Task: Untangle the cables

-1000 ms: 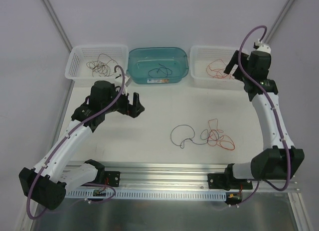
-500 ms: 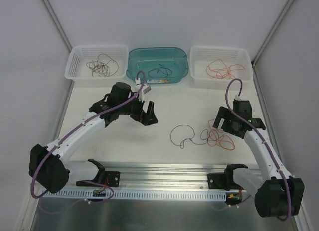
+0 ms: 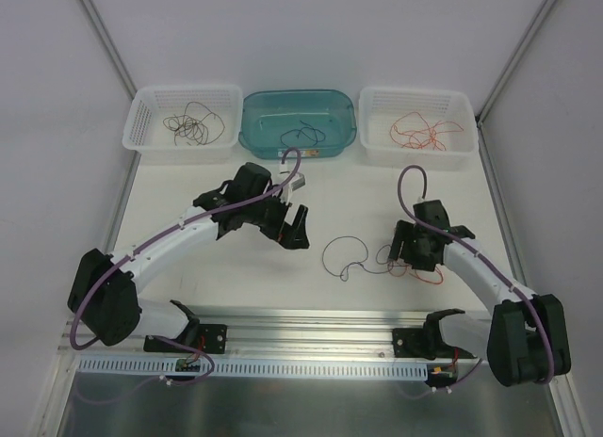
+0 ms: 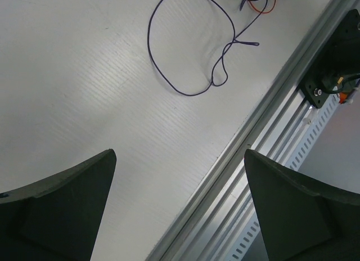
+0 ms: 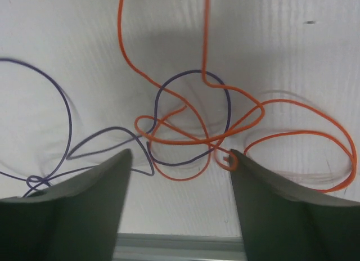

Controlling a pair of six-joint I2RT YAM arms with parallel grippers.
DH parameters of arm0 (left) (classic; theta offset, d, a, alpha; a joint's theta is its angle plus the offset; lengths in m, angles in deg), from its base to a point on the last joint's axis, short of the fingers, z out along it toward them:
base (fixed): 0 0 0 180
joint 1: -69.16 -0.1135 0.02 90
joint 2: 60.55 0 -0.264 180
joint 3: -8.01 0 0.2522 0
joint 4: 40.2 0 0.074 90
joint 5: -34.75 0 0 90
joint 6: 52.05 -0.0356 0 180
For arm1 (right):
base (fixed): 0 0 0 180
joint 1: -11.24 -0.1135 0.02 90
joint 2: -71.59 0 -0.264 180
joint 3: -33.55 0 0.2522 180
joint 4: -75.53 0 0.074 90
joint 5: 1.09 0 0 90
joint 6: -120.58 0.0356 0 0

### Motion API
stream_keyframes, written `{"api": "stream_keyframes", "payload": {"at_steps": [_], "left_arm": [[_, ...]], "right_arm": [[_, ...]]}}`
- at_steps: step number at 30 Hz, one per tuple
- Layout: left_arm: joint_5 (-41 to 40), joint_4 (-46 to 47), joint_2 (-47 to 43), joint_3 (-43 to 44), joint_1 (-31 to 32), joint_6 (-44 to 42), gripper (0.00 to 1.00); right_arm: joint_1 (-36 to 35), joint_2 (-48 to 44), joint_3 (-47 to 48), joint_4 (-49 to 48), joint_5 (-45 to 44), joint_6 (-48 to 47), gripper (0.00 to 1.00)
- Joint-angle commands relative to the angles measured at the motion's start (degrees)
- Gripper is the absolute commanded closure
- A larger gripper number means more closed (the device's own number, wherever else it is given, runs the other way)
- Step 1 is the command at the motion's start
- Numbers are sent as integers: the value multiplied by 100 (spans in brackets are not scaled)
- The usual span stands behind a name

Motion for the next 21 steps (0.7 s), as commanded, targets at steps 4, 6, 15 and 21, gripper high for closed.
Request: {"api": "stream_keyframes", "payload": {"at_steps": [4,6,15,21], "left_arm": [[134,112,125,220,135,50,1],[134,112,134,229,152,41,1],[81,112,405,281,319,32,1],[-242,208,783,352,714,-214,1]], "right_arm": [[-924,66,216,-355,-529,465,72],[-1197,93,383,-416,-609,554,90],[-2648,628,1463,-478,-891,809,99],[-3211,927,1913,-373,-978,826,99]]}}
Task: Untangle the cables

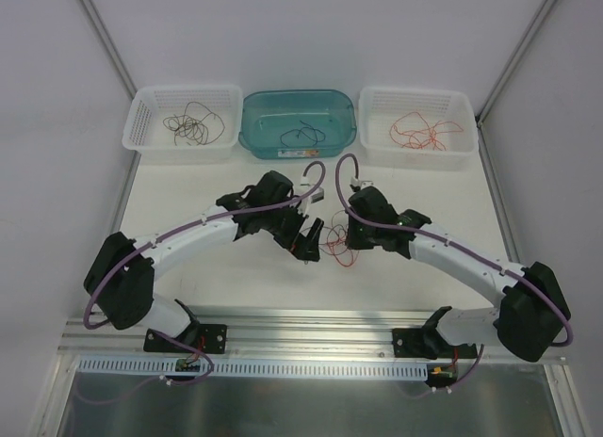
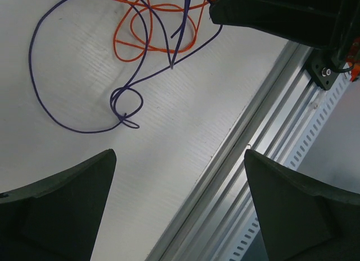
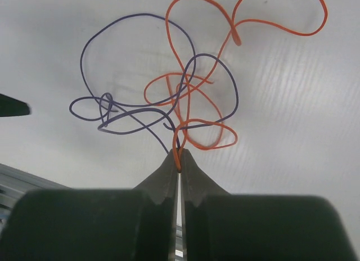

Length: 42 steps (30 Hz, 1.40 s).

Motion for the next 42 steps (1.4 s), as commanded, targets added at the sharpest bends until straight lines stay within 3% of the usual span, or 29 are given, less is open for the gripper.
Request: {"api": "stream_keyframes", "payload": {"at_steps": [1,7,9,21,23,25,27,33,37,42], "left_arm": [[-281,171,216,199,195,-218,1],[-1036,689,787,67,239,-219,5],[-1116,795,919,14,239,-245,13],[-748,1736,1025,-522,248,-728,38],[-616,1745,1051,-522,248,-763,48],[-510,1762,1060,-522,248,-764,90],[-510,1762,1042,-513,248,-764,100],[-615,1753,885,-513,248,-904,100],[-1255,1640,586,-478,186,-948,100],[-1775,1393,270,-346,-330,-616,100]], "right_arm": [[-195,165,328,49,-216,134,99],[-274,218,258,-117,4,230,99],[-300,209,241,-135,4,239,99],[-555,-45,267,-232,268,257,99],[-599,-125,285,-223,303,257,99],[-617,-265,276,-214,320,257,99],[-617,-388,276,-162,277,231,99],[-617,-652,241,233,-145,64,99],[-512,-810,188,760,-918,2,99],[110,-1082,-189,1235,-1305,37,99]]}}
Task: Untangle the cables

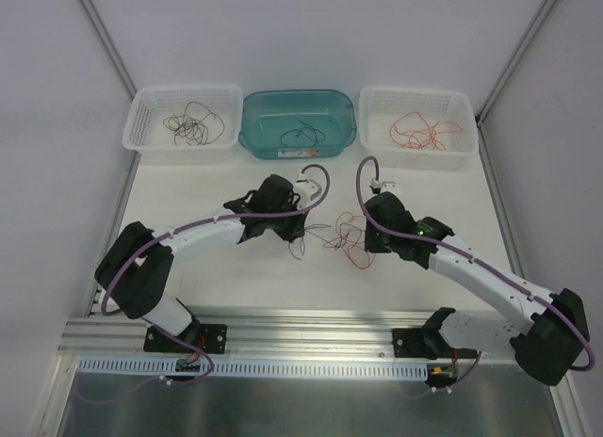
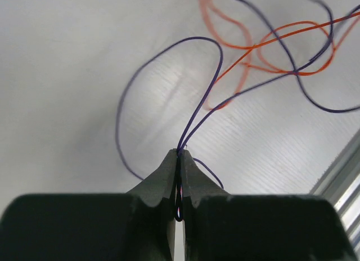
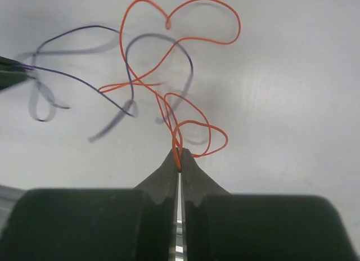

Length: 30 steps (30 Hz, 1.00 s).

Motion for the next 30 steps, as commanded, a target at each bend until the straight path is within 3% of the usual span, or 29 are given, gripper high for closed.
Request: {"api": "stream_keyframes", "payload": {"at_steps": [1,7,19,25,30], "left_arm": [[-600,-161,-550,159,-535,299,100],[-968,-187,-1428,54,-1239,599,100],[-2893,-187,-3345,-448,-1600,353,100],[-2411,-161,-3470,-457,-1609,300,100],[-2113,-179,-3434,-430,-1617,309,100]], "right_arm": [[457,-335,-270,637,-560,-22,99],[1275,-704,-719,725,-473,-110,99],[2216,-1153,-1053,752,-350,-39,99],[2146,-1021,-1088,427,379,-189,98],[1769,-855,-1141,102,643,-286,85]]}}
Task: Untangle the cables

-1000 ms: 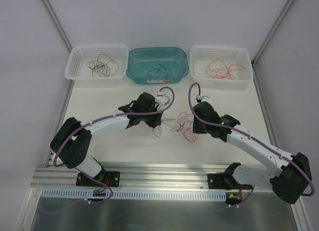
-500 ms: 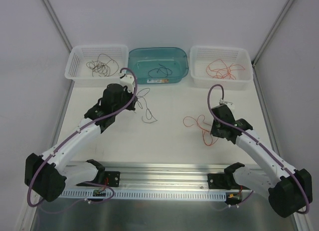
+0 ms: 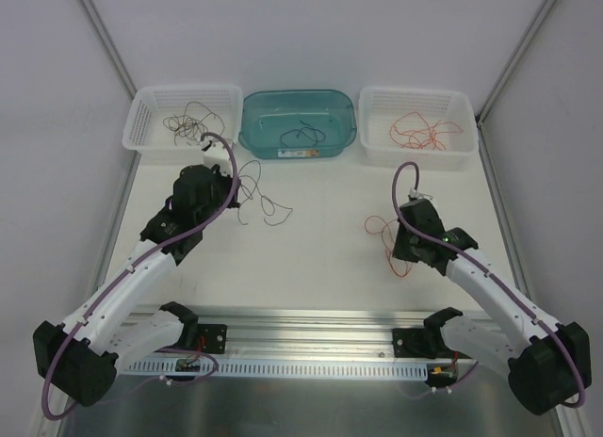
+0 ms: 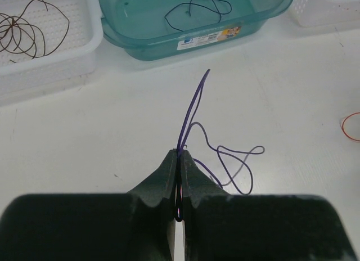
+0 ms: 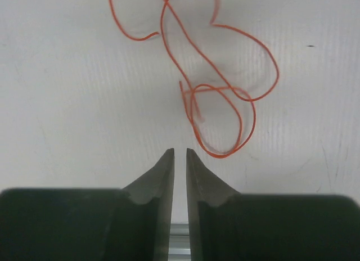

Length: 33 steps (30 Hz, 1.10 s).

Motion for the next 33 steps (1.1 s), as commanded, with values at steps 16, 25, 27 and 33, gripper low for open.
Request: {"api": "stream_keyframes", "payload": {"at_steps": [16,25,27,33], "left_arm": [[888,-211,515,1576,-13,482,100],[669,-158,2272,3923,-13,439,100],[502,-44,2798,4492,-13,290,100],[185,150,4326,5899,-74,-176,100]], "right_arm": [[-1093,-886,-140,-382,-268,-355,0],[-1120,-2205,-308,-260,-330,-425,0],[-1129,-2363,-325,-198,-330,-460,0],[-1120,-2610,-492,-145,-322,-434,0]]}}
